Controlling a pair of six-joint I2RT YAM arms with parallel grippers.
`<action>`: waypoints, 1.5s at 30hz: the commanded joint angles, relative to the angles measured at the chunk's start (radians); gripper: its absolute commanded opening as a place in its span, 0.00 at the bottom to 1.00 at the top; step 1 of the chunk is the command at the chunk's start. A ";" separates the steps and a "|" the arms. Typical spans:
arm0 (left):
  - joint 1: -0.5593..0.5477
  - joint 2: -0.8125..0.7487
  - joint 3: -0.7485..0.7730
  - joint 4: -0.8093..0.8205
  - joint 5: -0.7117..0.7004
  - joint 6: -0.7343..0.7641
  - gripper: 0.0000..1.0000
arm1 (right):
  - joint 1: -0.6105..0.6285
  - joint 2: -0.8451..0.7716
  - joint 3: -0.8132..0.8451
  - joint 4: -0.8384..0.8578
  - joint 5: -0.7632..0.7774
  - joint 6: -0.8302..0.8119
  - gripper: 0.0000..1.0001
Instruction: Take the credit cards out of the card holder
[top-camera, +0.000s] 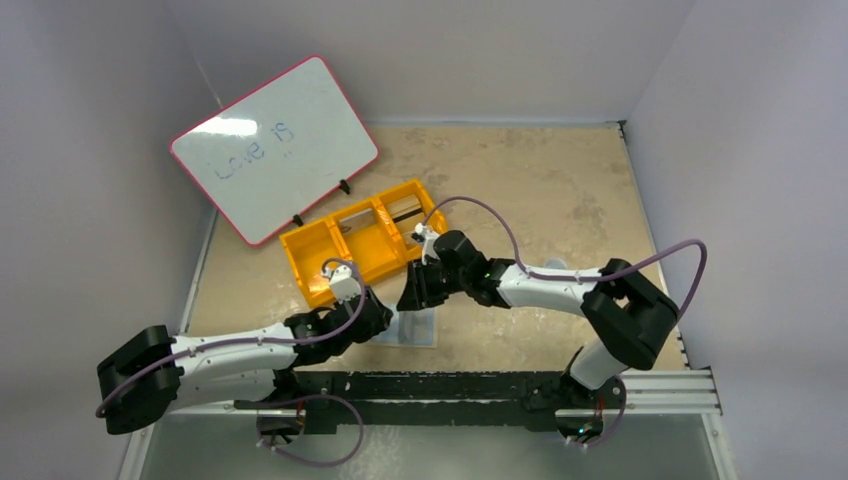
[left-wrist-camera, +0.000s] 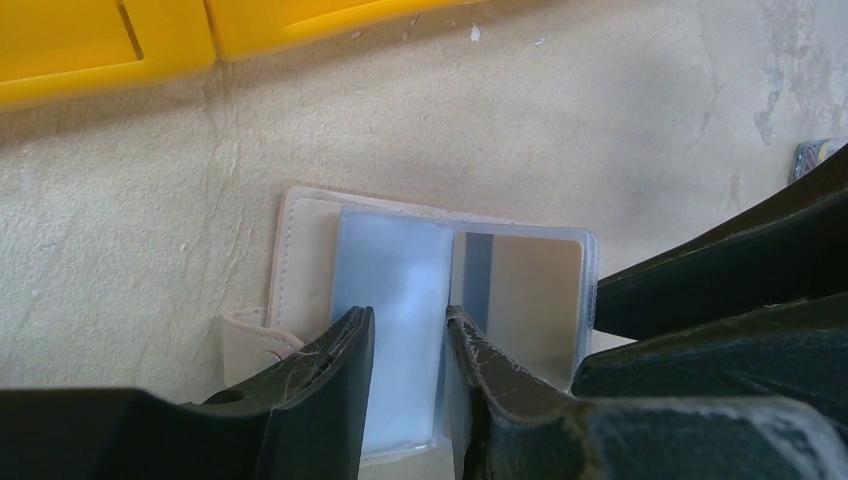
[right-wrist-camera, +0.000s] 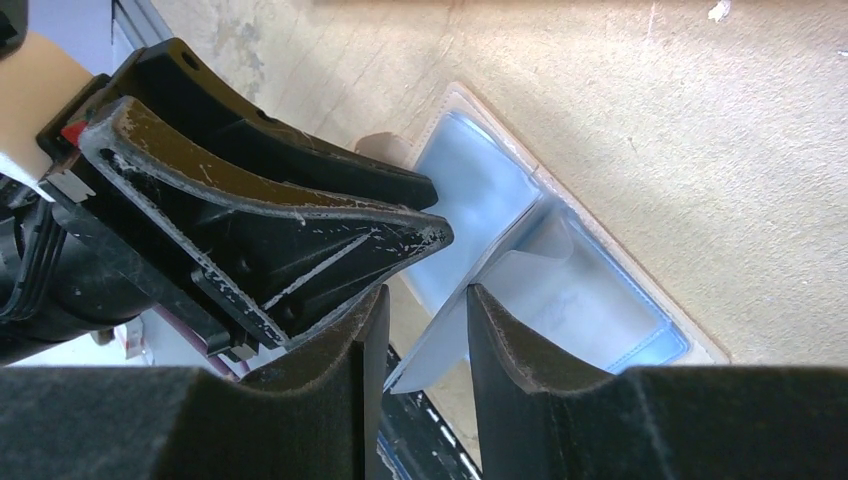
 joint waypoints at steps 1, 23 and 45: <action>-0.005 -0.017 0.024 -0.016 -0.034 -0.010 0.32 | 0.007 -0.018 0.042 -0.024 -0.012 -0.024 0.37; -0.006 -0.177 0.025 -0.089 -0.081 0.007 0.45 | 0.030 0.039 0.082 -0.033 -0.029 -0.060 0.34; -0.006 -0.154 0.015 -0.043 -0.053 0.032 0.46 | 0.033 0.022 0.089 -0.150 0.093 -0.057 0.31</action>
